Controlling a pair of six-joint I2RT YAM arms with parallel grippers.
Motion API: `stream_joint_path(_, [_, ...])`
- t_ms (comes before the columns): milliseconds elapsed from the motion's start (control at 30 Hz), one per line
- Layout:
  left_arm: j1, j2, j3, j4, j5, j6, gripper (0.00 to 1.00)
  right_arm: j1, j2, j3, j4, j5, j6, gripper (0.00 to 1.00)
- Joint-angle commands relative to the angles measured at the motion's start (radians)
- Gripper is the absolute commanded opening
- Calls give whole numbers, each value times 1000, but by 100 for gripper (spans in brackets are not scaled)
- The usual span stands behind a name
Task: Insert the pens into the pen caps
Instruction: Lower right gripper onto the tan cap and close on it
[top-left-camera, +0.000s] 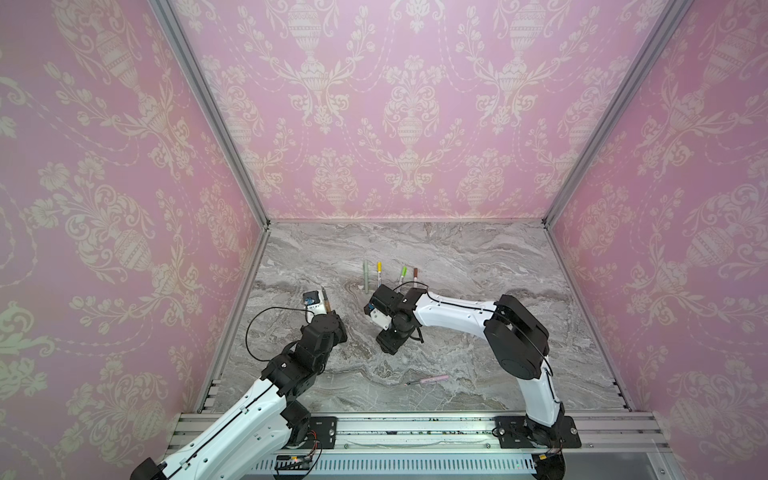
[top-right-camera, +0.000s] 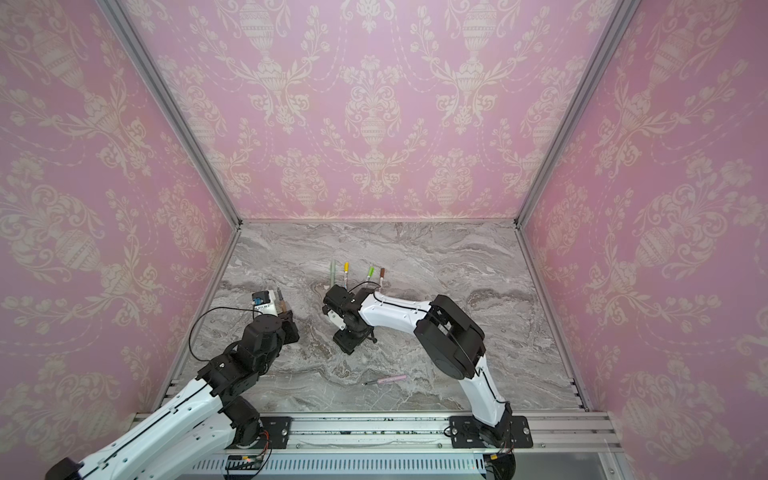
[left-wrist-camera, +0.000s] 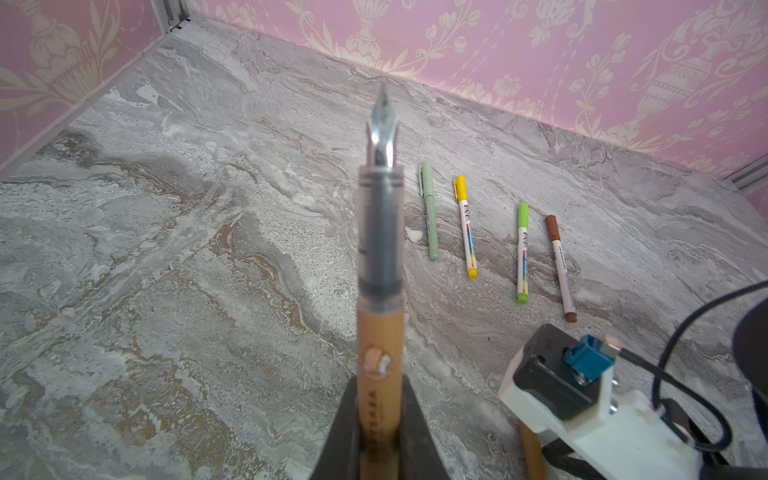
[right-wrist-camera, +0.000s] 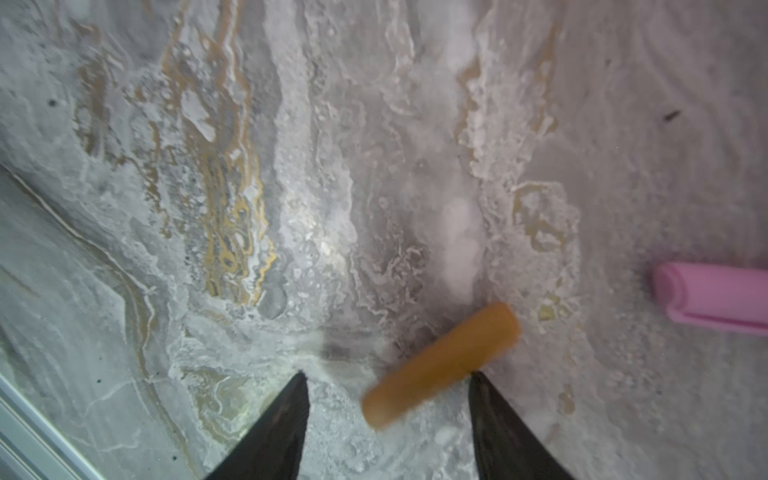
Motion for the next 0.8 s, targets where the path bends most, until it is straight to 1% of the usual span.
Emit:
stream_joint_path(0, [9,15,14,10,13,-8,0,17,-7,-28,-51,48,-11,59])
stream_joint_path(167, [11,31,25,15,26,-8,0,29,14,-15,-56,110,13,56])
stream_joint_path(333, [14,40,33,22,32,-7,0,29,38,42,-68,144,99,59])
stream_joint_path(533, [19,44,34,23,37,-2,0,27,55,95,-42,63,165,64])
stream_joint_path(633, [22,33,29,17,37,0,0,27,63,122,-40,43,196,66])
stream_joint_path(767, [32,3,16,10,35,-2,0,27,77,140,-25,8,271,68])
